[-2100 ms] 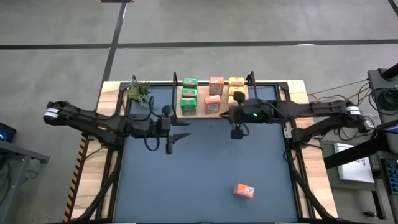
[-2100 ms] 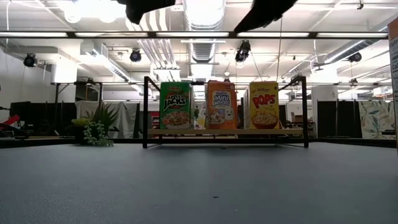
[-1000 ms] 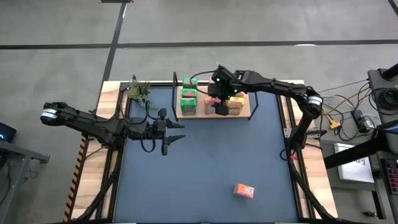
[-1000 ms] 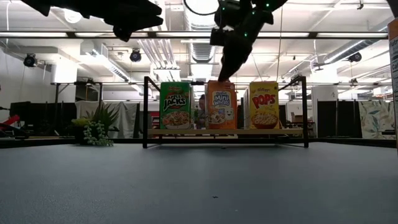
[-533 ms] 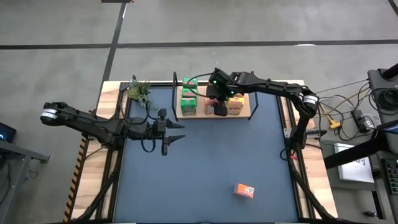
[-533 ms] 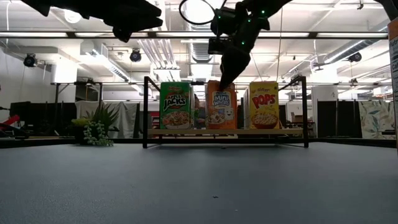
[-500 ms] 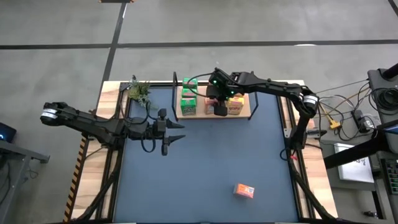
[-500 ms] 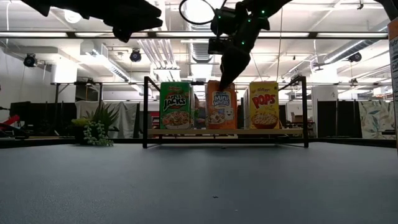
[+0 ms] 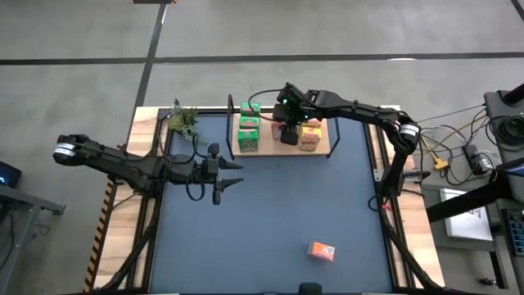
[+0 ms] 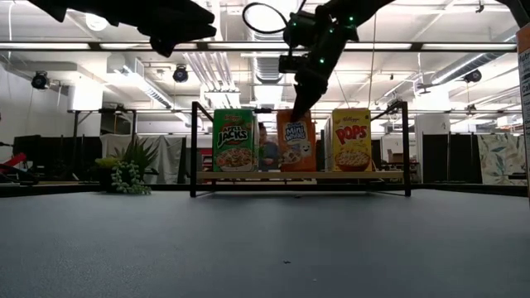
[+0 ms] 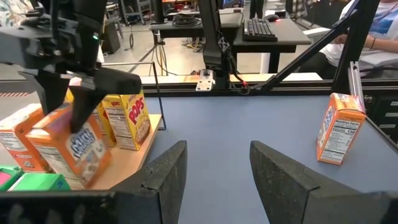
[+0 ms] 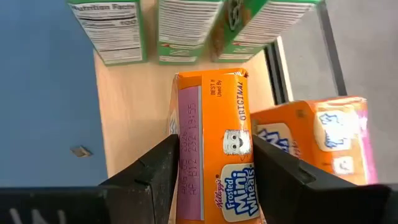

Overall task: Stack cereal on shelf
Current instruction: Stack the left orange cereal box on the shelf

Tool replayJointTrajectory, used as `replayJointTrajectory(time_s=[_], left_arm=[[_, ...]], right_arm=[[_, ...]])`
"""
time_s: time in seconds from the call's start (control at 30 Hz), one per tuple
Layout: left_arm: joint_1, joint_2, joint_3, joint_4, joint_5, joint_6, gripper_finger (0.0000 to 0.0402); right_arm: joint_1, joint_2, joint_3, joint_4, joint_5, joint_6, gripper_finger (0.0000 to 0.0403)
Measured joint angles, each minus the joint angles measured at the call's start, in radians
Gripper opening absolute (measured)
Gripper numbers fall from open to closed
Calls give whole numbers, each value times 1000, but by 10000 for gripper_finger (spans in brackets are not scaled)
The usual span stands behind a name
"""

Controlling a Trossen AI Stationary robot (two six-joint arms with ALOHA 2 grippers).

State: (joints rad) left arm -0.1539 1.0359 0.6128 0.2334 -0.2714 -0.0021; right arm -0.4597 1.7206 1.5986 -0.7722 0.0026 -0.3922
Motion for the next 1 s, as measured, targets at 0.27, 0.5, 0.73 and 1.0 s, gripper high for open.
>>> replayJointTrajectory(time_s=[0.27,0.5,0.73,1.0], left_arm=[[0,0,0,-12,0,0,159],[0,0,0,-12,0,0,159],[0,0,0,-12,0,0,159],[0,0,0,-12,0,-4,159]], right_arm=[[-34,0,0,0,-15,-22,171],[-31,0,0,0,-38,-39,178],[-34,0,0,0,-32,-30,216],[-34,-3,0,0,-28,-28,238]])
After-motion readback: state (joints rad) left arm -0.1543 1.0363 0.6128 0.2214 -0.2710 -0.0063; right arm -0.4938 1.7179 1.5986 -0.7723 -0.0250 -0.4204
